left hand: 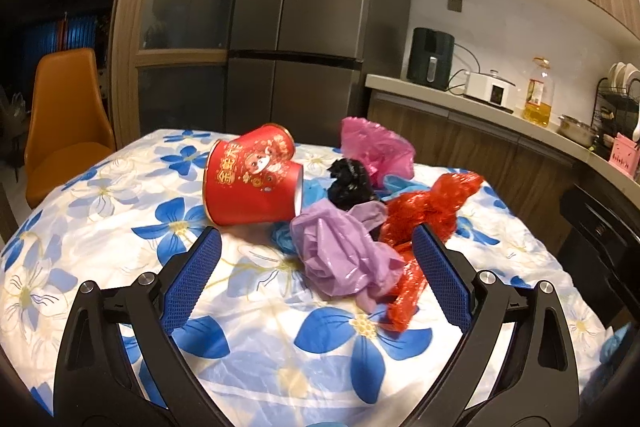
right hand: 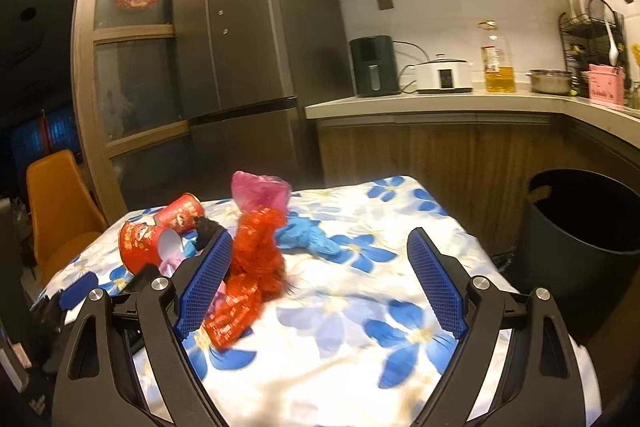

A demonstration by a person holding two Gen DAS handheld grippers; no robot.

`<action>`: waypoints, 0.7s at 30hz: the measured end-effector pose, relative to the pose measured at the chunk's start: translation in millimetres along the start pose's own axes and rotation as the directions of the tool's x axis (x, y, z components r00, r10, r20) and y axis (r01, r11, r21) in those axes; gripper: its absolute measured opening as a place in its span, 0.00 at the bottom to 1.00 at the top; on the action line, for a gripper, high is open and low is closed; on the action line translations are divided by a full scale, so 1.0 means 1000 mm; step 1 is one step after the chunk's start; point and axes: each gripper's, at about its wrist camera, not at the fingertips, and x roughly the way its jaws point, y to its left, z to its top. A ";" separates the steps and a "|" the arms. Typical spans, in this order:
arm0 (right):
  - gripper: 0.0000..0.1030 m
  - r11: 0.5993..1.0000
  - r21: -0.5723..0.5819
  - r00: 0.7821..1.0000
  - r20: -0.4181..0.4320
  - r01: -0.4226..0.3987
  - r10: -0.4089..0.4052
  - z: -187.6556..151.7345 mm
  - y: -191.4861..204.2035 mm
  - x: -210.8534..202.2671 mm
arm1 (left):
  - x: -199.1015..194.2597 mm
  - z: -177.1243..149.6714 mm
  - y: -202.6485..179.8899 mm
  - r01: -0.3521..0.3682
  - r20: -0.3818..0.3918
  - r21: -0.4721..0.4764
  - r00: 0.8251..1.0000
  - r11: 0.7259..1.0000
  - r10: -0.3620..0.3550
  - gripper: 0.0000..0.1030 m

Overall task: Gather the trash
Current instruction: 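Grasp the purple bag with the left tool while the right tool grasps the red bag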

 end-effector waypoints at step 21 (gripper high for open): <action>0.22 0.990 0.003 0.980 -0.139 -0.142 0.141 -0.009 0.024 0.091 | 0.032 0.006 0.020 0.002 -0.061 -0.034 0.998 0.999 -0.004 0.82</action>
